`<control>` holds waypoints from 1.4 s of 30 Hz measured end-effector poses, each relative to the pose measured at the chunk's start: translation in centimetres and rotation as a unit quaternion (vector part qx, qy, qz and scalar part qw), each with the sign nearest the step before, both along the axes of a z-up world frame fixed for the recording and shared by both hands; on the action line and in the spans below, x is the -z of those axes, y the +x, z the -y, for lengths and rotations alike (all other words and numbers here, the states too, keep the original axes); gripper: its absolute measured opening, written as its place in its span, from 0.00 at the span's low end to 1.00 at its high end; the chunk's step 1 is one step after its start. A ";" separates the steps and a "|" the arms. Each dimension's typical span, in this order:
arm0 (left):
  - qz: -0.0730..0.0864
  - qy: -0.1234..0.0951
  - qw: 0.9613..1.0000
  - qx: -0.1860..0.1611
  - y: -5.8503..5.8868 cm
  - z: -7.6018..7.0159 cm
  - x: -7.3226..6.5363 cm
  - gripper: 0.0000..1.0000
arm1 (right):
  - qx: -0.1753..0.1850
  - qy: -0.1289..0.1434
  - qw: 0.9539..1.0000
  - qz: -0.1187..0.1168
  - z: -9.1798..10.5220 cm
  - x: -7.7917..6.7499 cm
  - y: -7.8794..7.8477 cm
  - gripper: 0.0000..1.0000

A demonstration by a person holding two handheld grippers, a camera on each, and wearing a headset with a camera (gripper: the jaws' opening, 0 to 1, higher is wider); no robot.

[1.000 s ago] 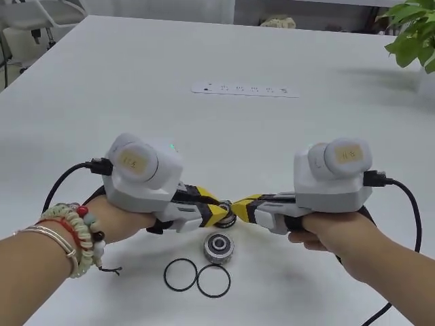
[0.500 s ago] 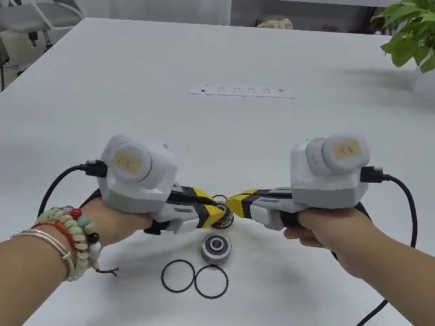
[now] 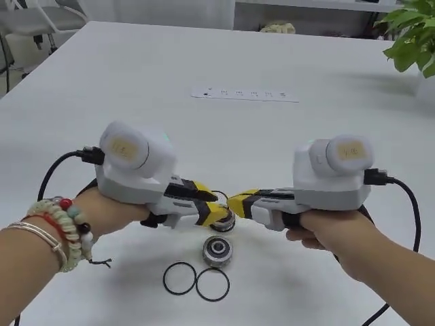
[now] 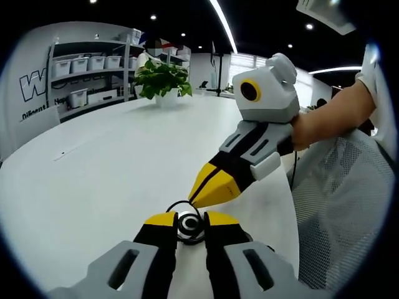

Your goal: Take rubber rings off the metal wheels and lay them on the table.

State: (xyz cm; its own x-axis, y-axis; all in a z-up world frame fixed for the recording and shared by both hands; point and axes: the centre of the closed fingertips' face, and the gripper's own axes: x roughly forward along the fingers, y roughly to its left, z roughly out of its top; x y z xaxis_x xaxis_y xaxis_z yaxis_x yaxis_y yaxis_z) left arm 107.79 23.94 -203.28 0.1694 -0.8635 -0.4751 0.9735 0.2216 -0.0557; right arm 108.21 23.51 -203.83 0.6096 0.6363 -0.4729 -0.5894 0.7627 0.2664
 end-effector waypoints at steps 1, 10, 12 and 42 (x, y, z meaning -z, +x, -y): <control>-0.001 -0.004 1.000 -0.001 0.1 -0.1 -0.3 0.12 | 0.002 0.001 1.000 0.001 0.0 -0.1 0.1 0.00; 0.015 -0.022 0.999 -0.018 0.9 -2.2 -3.1 0.19 | 0.014 0.017 1.000 0.011 0.3 -1.4 0.6 0.00; 0.022 -0.020 0.999 -0.011 0.8 -2.5 -3.5 0.23 | 0.014 0.018 1.000 0.013 0.2 -1.5 0.6 0.00; 0.077 -0.039 0.995 -0.044 -3.6 -11.2 -8.6 0.59 | -0.004 0.052 0.998 0.026 -1.7 -4.2 0.3 0.00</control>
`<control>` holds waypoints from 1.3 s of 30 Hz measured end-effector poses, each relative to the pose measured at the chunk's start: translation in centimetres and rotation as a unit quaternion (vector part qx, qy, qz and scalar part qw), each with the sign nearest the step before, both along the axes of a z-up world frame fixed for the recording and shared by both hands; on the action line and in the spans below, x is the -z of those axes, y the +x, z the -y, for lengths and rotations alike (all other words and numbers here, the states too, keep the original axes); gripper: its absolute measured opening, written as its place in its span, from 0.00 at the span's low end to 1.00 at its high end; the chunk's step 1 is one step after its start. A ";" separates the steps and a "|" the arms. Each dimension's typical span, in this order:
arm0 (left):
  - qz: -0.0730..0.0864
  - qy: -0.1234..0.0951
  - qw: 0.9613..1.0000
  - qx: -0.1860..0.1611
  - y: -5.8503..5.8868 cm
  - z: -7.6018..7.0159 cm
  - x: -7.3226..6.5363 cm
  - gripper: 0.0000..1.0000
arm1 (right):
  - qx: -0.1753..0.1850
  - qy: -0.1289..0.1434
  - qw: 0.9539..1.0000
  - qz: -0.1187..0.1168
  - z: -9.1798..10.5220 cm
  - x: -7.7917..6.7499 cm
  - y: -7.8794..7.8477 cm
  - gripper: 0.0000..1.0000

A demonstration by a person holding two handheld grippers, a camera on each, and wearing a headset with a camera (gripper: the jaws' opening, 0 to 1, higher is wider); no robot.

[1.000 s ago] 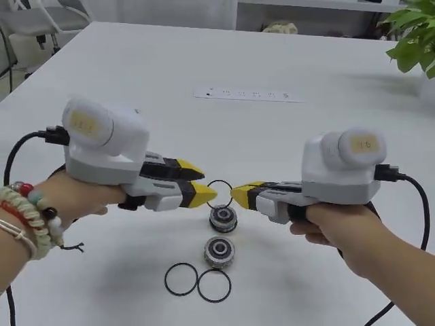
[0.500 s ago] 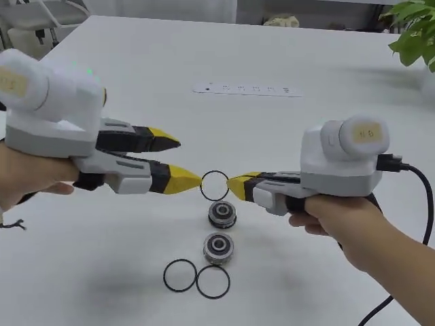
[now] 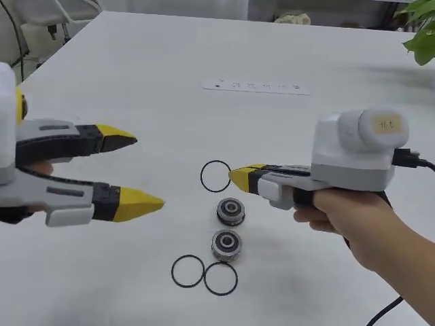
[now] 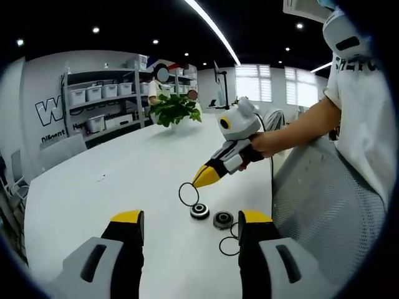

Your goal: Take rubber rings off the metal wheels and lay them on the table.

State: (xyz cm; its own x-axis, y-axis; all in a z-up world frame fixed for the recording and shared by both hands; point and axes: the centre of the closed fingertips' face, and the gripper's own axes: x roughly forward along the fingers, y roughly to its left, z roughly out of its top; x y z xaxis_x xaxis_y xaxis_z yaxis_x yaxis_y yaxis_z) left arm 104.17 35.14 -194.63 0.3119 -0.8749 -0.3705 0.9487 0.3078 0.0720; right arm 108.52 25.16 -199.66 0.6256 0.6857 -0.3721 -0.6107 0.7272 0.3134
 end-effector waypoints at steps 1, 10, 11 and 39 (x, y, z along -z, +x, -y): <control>-0.002 -0.002 1.000 -0.003 -0.2 -0.2 0.1 0.59 | 0.000 0.001 1.000 0.000 -0.1 0.0 0.0 0.00; -0.028 0.012 0.999 -0.036 -2.5 -2.2 3.2 0.69 | -0.014 0.013 1.000 -0.001 -1.0 -0.5 -0.6 0.00; -0.035 0.009 0.998 -0.042 -2.8 -2.3 3.5 0.69 | -0.015 0.014 1.000 0.000 -1.1 -0.6 -0.6 0.00; -0.076 0.010 0.994 -0.079 -4.7 -2.6 6.2 0.73 | -0.077 0.033 0.994 -0.077 -6.0 3.4 -4.5 0.00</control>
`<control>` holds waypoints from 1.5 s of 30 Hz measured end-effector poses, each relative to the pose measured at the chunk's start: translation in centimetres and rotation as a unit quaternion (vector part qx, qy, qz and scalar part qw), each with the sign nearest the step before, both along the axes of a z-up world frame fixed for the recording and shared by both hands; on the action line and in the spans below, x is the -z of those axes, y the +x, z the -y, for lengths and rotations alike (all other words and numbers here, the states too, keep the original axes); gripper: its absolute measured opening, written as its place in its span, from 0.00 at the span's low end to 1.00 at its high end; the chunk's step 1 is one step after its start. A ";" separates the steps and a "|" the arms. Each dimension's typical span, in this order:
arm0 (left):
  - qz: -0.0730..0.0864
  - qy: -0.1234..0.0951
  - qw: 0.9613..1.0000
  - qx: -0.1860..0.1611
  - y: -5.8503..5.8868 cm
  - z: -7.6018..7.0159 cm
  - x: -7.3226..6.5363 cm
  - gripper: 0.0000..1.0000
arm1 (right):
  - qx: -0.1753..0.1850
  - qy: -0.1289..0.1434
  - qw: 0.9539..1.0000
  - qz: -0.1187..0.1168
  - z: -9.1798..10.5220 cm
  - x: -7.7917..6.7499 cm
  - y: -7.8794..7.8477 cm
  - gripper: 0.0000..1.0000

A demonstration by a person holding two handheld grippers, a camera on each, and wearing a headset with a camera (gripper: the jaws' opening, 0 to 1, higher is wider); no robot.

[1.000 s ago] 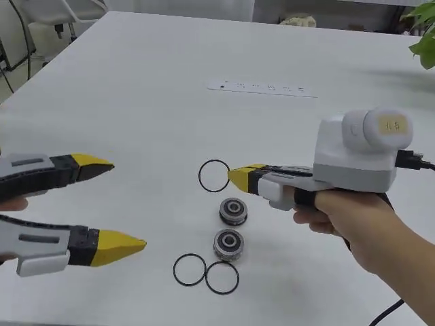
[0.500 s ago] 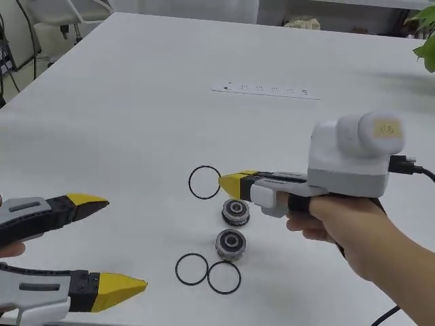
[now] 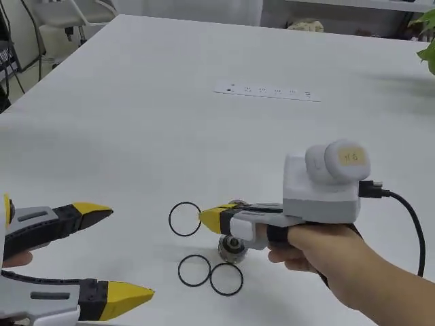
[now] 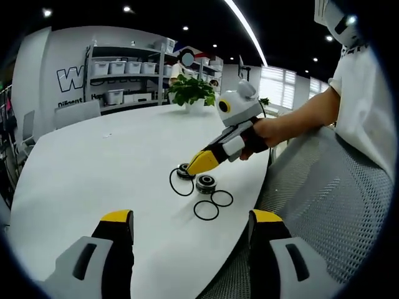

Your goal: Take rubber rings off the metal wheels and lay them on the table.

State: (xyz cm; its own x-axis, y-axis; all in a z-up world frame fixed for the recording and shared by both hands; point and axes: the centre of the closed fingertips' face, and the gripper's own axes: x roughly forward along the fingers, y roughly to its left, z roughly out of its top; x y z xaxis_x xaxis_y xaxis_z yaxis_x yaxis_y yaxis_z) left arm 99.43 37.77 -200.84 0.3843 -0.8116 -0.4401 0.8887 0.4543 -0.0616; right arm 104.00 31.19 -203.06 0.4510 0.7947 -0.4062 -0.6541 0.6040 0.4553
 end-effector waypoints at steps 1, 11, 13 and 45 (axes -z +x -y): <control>-0.002 0.000 1.000 -0.001 0.0 -0.1 0.1 0.73 | -0.005 -0.002 1.000 -0.005 -0.1 0.3 -0.2 0.00; -0.007 0.002 1.000 0.001 -0.1 0.0 0.1 0.71 | -0.028 -0.037 0.999 0.018 -1.1 1.5 -0.8 0.00; -0.009 0.003 1.000 0.001 -0.2 -0.1 0.3 0.71 | -0.033 -0.049 0.998 0.019 -1.1 1.9 -0.9 0.00; -0.013 0.014 1.000 0.002 -0.3 -0.1 0.6 0.71 | -0.106 -0.065 0.991 0.046 -3.0 2.0 -2.8 0.17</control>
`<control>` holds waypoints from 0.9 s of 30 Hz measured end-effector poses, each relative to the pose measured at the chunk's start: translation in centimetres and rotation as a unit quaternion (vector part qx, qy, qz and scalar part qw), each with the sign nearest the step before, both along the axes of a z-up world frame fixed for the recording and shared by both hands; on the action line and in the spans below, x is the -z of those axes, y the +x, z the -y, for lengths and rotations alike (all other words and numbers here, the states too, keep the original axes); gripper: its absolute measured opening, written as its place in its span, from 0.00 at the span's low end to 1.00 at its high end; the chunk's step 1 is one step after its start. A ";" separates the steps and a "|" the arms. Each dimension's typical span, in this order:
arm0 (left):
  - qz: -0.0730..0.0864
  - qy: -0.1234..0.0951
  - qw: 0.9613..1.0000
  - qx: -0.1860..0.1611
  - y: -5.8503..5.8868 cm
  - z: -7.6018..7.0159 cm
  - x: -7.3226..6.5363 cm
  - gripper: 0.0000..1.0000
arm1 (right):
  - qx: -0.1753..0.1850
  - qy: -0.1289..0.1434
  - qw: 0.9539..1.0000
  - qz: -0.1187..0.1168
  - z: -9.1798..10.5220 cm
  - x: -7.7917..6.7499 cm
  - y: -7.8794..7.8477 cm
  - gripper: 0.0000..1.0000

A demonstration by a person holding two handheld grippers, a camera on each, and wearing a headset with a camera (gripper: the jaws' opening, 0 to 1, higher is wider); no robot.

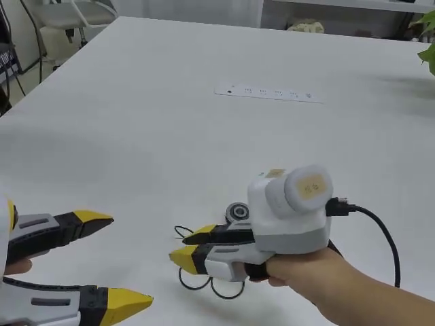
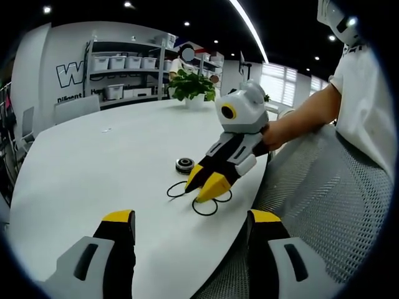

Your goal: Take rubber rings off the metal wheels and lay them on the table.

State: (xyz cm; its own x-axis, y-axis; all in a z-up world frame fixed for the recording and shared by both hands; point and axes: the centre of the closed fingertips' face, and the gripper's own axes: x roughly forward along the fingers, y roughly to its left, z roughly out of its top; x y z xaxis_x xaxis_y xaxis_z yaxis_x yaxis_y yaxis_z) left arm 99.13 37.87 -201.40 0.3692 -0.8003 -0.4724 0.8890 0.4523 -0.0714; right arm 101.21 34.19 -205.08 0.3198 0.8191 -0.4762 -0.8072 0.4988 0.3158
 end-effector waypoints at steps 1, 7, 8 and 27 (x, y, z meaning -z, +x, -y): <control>0.000 0.000 1.000 0.000 0.0 0.0 0.0 0.71 | 0.000 0.000 1.000 0.000 0.0 0.0 0.0 0.17; 0.000 0.000 1.000 0.000 0.0 0.0 0.0 0.70 | 0.000 0.016 1.000 -0.023 -0.3 -0.2 -0.3 0.18; -0.001 0.000 1.000 0.000 0.0 0.0 0.0 0.70 | -0.003 0.024 0.999 -0.031 -0.4 -0.3 -0.5 0.17; -0.003 -0.002 1.000 -0.002 0.0 -0.1 0.0 0.71 | 0.061 0.051 0.997 -0.022 2.3 -2.1 2.5 0.14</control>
